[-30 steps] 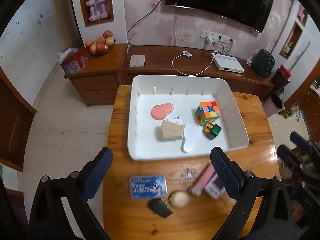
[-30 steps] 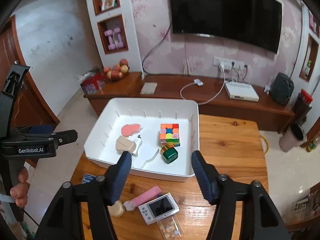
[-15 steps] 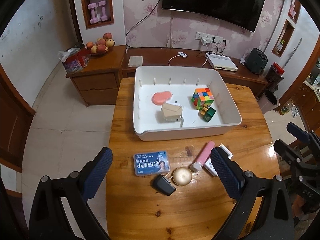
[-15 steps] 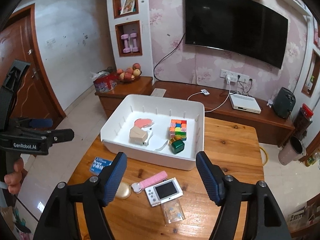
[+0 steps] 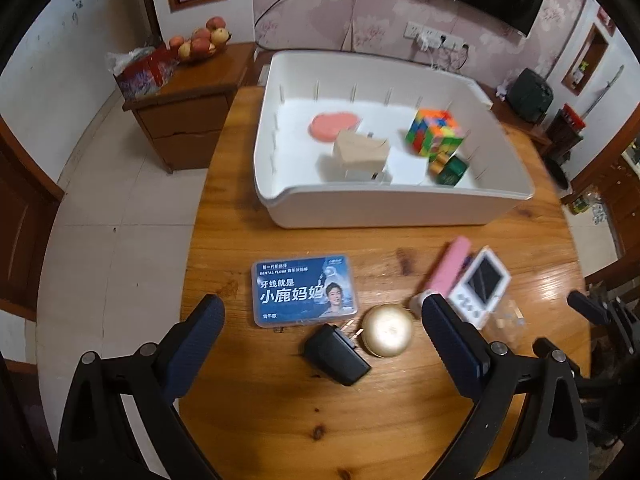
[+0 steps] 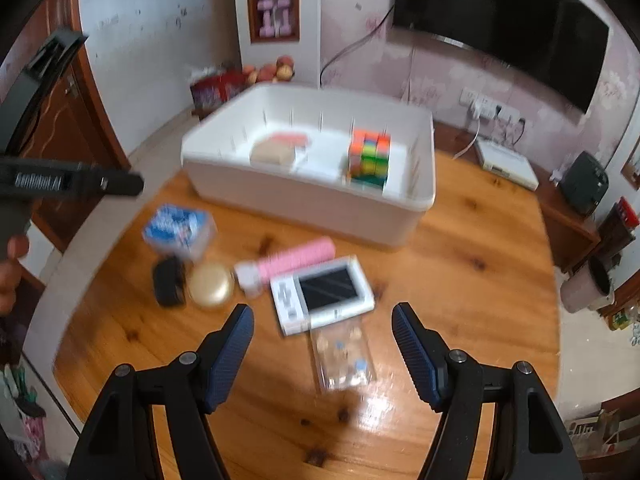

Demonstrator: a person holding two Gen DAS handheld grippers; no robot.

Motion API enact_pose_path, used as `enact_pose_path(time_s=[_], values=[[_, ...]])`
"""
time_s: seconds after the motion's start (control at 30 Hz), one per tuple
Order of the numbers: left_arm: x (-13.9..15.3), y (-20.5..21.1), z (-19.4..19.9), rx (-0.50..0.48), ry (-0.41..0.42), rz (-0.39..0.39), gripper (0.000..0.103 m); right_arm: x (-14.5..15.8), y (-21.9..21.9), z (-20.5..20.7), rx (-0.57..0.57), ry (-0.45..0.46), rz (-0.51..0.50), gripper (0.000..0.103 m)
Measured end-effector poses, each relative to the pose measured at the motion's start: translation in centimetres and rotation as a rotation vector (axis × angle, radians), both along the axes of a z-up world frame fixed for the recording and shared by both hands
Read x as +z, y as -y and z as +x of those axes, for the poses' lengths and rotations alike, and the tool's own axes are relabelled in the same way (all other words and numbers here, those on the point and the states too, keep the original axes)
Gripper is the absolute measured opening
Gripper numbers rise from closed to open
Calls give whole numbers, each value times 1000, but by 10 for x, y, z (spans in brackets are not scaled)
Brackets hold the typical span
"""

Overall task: Organize rigid objects
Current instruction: 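Withdraw both tools from the bin back over the table, then grasp the blue dental floss box with the left tool while the right grasps the clear sticker case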

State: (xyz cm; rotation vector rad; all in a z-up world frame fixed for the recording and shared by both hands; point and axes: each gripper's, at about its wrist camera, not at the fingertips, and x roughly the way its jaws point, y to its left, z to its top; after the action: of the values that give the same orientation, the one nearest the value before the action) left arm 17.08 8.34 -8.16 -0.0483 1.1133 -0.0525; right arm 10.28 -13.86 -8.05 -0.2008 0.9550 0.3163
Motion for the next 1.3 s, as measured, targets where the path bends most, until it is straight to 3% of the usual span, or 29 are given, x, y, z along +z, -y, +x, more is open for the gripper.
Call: enact_pose_path(time_s=[0.27, 0.43, 0.7, 0.93, 1.1, 1.3], values=[[-54, 2, 25, 23, -73, 0, 102, -54, 15, 7, -20, -77, -28, 72], [-78, 1, 40, 65, -108, 39, 102, -70, 23, 15, -33, -112, -5, 72], [-104, -5, 49, 101, -178, 28, 102, -89, 23, 22, -19, -149, -1, 72], [-111, -7, 46, 118, -174, 72, 101, -94, 19, 22, 3, -151, -8, 68], [-111, -6, 41, 136, -159, 77, 97, -90, 18, 20, 5, -141, -5, 53], [-108, -1, 33, 134, -159, 79, 93, -91, 21, 20, 8, -148, 6, 52]])
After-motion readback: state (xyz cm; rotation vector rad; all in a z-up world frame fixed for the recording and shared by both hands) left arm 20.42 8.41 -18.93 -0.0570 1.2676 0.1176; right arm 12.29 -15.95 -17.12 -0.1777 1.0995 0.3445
